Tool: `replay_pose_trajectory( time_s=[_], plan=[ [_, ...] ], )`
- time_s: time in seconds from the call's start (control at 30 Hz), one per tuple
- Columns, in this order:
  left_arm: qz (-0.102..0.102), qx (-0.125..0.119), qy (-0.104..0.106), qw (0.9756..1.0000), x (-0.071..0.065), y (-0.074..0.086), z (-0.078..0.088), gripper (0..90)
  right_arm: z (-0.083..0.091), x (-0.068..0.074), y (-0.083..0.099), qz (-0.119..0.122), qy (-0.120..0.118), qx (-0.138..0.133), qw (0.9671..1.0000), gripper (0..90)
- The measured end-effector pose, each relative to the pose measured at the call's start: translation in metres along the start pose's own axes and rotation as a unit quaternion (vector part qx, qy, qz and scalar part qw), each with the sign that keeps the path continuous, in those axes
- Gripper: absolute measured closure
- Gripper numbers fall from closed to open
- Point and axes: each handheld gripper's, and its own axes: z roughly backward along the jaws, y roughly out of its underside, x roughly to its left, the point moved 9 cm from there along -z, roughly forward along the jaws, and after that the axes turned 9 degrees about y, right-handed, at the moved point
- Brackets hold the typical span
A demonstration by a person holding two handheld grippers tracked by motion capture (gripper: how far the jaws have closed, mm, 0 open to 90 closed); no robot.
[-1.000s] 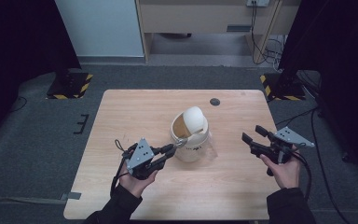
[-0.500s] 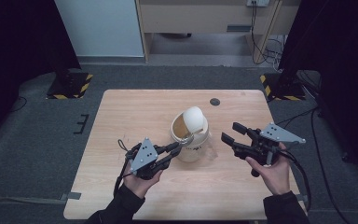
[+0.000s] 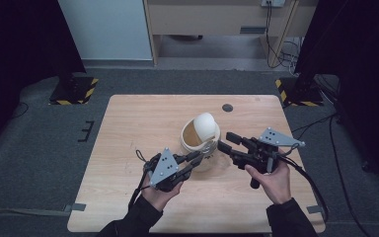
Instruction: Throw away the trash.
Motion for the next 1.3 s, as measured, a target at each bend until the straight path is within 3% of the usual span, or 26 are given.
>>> replay_pose_trajectory(
  time_s=[0.2,0.33,0.5,0.57,0.77,0.97,1.03,1.13,1.27,1.3],
  plan=[
    [-0.005,-0.003,0.008,1.0000,-0.006,-0.002,-0.009,79.8,-0.002,0.007,0.005,-0.013,-0.015,0.008,0.9998,56.9],
    [-0.012,-0.007,0.009,0.9999,-0.010,-0.004,-0.009,79.8,-0.004,0.011,0.012,-0.018,-0.023,0.024,0.9993,67.3],
    [-0.004,-0.004,0.014,0.9999,-0.011,0.000,-0.009,79.9,-0.004,0.011,0.016,-0.051,-0.048,0.034,0.9969,83.2],
    [0.003,-0.006,0.019,0.9998,-0.012,0.002,-0.010,79.9,-0.003,0.010,0.016,-0.069,-0.057,0.039,0.9953,84.2],
    [0.017,0.000,0.017,0.9997,-0.012,0.004,-0.003,71.5,0.002,0.005,0.014,-0.045,-0.039,0.036,0.9976,84.8],
    [0.050,0.029,-0.005,0.9983,0.005,0.028,0.031,53.4,0.011,-0.002,0.003,-0.030,-0.023,0.014,0.9992,84.8],
    [0.067,0.049,-0.018,0.9964,0.015,0.046,0.046,47.7,0.014,-0.005,0.000,-0.027,-0.017,0.007,0.9995,84.8],
    [0.093,0.088,-0.043,0.9908,0.032,0.078,0.066,40.9,0.017,-0.010,-0.006,-0.020,-0.005,-0.003,0.9998,84.8],
    [0.130,0.146,-0.068,0.9782,0.051,0.120,0.083,33.0,0.020,-0.014,-0.016,-0.004,0.012,-0.015,0.9998,84.7],
    [0.130,0.158,-0.073,0.9762,0.056,0.130,0.085,32.9,0.021,-0.015,-0.019,0.000,0.016,-0.019,0.9997,84.8]
  ],
)
